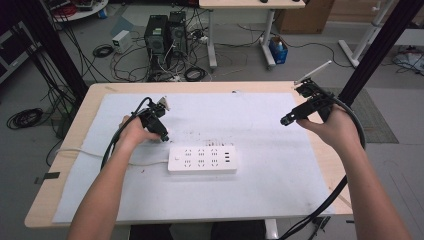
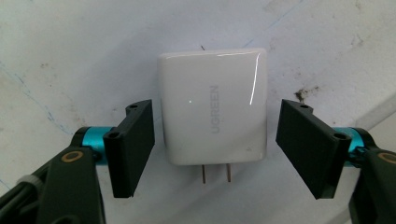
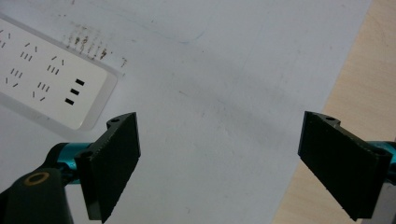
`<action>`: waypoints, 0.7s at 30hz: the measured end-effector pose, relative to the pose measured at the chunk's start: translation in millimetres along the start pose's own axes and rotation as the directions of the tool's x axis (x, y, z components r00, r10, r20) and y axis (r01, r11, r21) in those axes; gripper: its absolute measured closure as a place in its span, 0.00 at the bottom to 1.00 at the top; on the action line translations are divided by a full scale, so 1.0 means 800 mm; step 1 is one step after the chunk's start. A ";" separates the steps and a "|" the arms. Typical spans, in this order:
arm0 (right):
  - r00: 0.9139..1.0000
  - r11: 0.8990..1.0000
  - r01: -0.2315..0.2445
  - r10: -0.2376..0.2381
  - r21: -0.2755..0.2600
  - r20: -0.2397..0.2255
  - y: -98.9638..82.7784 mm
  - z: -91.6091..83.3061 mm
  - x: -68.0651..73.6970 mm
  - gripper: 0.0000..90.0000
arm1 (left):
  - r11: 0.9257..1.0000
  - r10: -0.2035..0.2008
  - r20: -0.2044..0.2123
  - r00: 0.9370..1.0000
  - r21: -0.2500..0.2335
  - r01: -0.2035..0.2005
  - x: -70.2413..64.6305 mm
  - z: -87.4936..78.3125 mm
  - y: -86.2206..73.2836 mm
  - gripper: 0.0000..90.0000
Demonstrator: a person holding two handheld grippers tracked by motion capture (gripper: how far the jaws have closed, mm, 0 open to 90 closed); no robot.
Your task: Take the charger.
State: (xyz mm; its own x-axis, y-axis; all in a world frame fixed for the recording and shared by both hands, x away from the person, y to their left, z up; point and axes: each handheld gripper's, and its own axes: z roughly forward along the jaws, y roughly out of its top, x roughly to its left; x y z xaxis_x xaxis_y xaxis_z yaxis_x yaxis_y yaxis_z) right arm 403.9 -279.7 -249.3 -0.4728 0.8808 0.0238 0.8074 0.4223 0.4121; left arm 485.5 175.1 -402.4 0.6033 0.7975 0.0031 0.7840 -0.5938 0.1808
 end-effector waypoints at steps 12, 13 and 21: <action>1.000 1.000 -0.002 0.002 0.009 0.001 -0.001 0.005 -0.002 0.14 | 1.000 -0.017 0.008 1.000 0.017 0.017 0.002 0.009 0.002 0.46; 1.000 1.000 -0.001 0.001 0.010 0.001 -0.001 0.005 -0.002 0.14 | 1.000 -0.016 0.010 1.000 0.017 0.016 0.002 0.009 0.002 0.46; 1.000 1.000 -0.012 0.012 0.015 0.005 -0.003 0.005 -0.002 0.14 | 1.000 -0.012 0.002 1.000 -0.020 0.012 0.000 -0.006 -0.001 0.47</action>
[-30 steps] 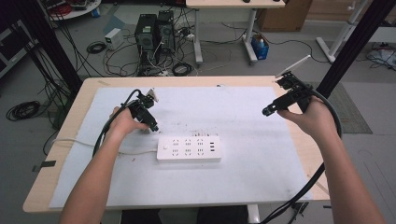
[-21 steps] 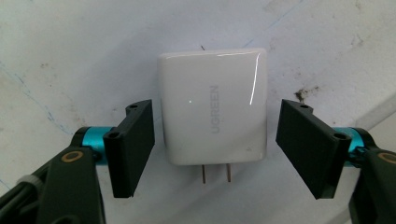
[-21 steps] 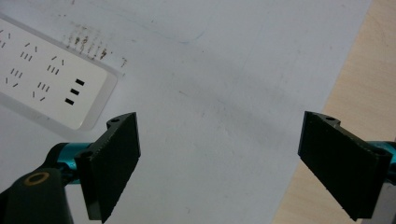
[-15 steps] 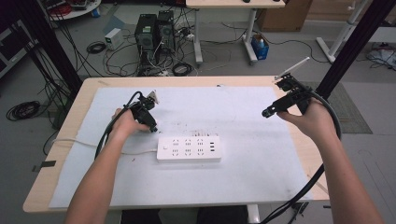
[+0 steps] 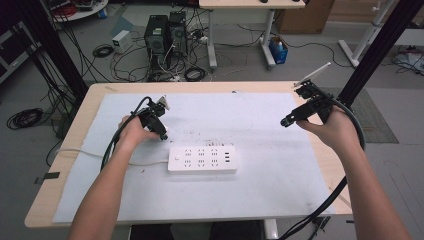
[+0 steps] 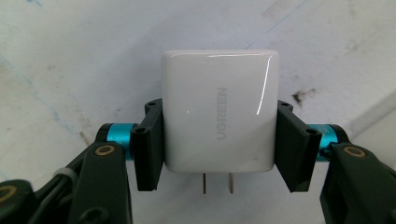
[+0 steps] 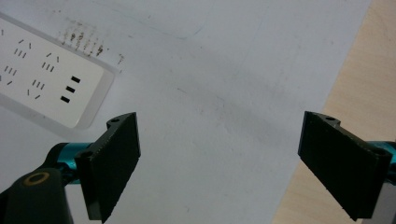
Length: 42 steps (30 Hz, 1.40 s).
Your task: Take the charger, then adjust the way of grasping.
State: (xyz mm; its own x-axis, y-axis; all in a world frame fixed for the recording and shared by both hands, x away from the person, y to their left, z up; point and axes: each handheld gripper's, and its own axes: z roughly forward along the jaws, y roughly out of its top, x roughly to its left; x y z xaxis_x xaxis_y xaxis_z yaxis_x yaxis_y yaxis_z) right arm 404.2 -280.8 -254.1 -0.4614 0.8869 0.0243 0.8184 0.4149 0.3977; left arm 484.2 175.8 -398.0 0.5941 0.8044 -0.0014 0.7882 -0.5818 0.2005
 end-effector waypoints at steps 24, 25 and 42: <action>0.998 0.998 -0.054 0.055 0.012 -0.021 -0.006 -0.005 -0.016 0.14 | 0.976 0.102 -0.068 0.992 -0.188 -0.113 -0.035 -0.180 -0.018 0.47; 0.998 0.998 -0.056 0.056 0.013 -0.021 -0.006 -0.005 -0.016 0.14 | 0.976 0.101 -0.070 0.992 -0.188 -0.113 -0.036 -0.181 -0.020 0.47; 0.975 0.985 -0.171 0.171 0.013 -0.140 -0.001 -0.009 -0.008 0.14 | 0.909 0.278 0.008 0.960 -0.325 -0.261 -0.056 -0.176 -0.029 0.47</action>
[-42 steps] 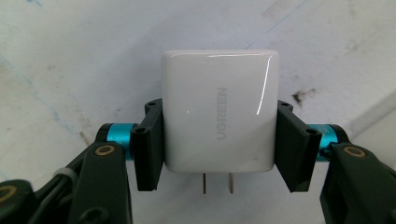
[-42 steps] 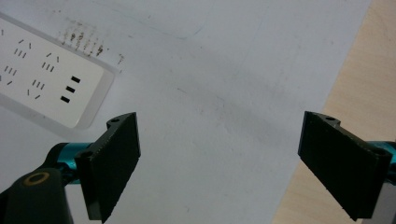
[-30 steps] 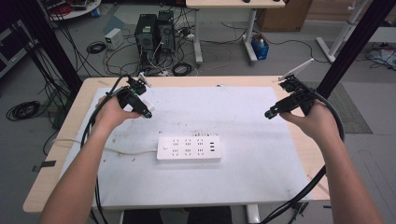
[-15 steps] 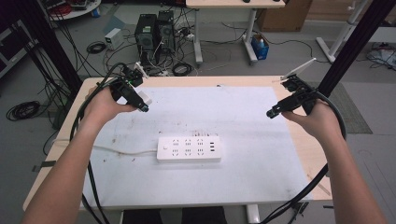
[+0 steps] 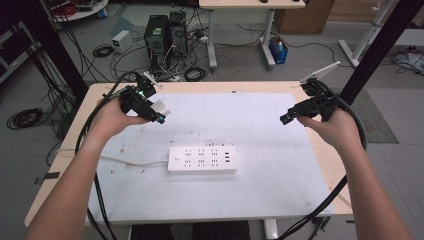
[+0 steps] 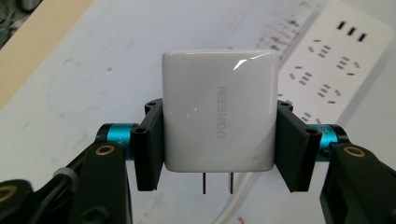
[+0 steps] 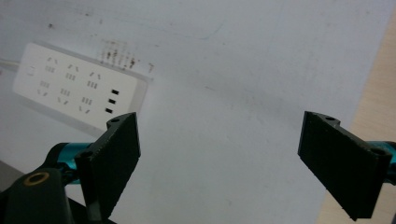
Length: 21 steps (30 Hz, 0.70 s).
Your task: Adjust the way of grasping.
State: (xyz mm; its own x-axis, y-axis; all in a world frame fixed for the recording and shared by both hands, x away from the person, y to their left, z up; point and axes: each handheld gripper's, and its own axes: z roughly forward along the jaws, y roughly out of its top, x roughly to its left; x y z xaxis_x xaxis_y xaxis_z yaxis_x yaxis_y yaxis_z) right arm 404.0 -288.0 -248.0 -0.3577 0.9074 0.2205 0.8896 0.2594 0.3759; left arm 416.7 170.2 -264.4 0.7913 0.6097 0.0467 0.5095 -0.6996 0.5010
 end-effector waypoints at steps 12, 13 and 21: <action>0.975 0.998 -0.035 0.024 -0.049 -0.221 0.019 0.010 0.044 0.18 | 0.938 0.236 0.143 0.961 -0.291 -0.187 -0.040 0.037 0.022 0.47; 0.971 0.998 -0.039 0.027 -0.050 -0.236 0.020 0.012 0.048 0.18 | 0.930 0.248 0.137 0.959 -0.310 -0.196 -0.044 0.040 0.023 0.47; 0.913 0.996 -0.088 0.068 -0.033 -0.402 0.028 0.039 0.073 0.23 | 0.856 0.371 0.121 0.921 -0.428 -0.289 -0.071 0.057 0.033 0.47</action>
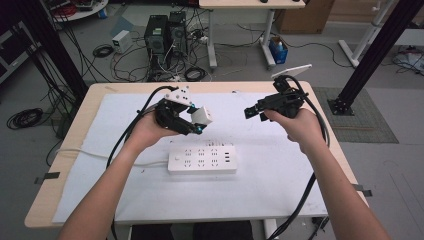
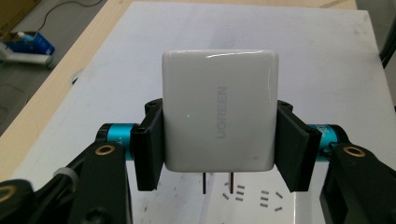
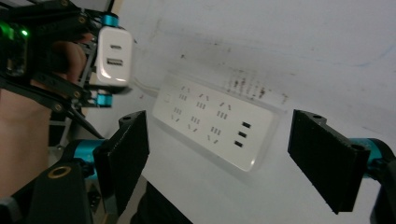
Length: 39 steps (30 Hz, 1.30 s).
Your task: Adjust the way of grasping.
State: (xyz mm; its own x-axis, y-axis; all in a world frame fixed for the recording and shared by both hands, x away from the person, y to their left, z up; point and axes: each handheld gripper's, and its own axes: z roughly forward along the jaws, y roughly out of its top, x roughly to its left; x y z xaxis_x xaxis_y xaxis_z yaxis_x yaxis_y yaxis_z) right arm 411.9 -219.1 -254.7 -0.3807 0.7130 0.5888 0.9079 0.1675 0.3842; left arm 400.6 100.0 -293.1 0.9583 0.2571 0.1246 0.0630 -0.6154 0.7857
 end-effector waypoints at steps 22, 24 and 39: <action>0.986 0.995 0.010 0.007 0.102 -0.164 0.016 0.088 0.040 0.46 | 0.997 0.074 0.030 0.997 -0.037 -0.073 -0.024 0.029 0.016 0.47; 0.983 0.993 0.006 0.015 0.121 -0.180 0.016 0.095 0.041 0.49 | 0.996 0.082 0.027 0.996 -0.032 -0.082 -0.024 0.028 0.017 0.47; 0.989 0.997 0.040 -0.030 0.069 -0.144 0.021 0.079 0.036 0.69 | 0.987 0.068 -0.080 0.994 0.150 -0.055 -0.025 0.017 0.003 0.29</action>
State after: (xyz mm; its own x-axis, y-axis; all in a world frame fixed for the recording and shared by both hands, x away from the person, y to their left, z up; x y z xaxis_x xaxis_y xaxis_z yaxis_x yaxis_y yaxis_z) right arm 427.2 -152.6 -276.6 -0.4291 0.6019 0.6735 0.9018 0.2425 0.3578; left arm 385.5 82.9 -302.0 0.9350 0.2736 0.2256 0.0513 -0.7338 0.6775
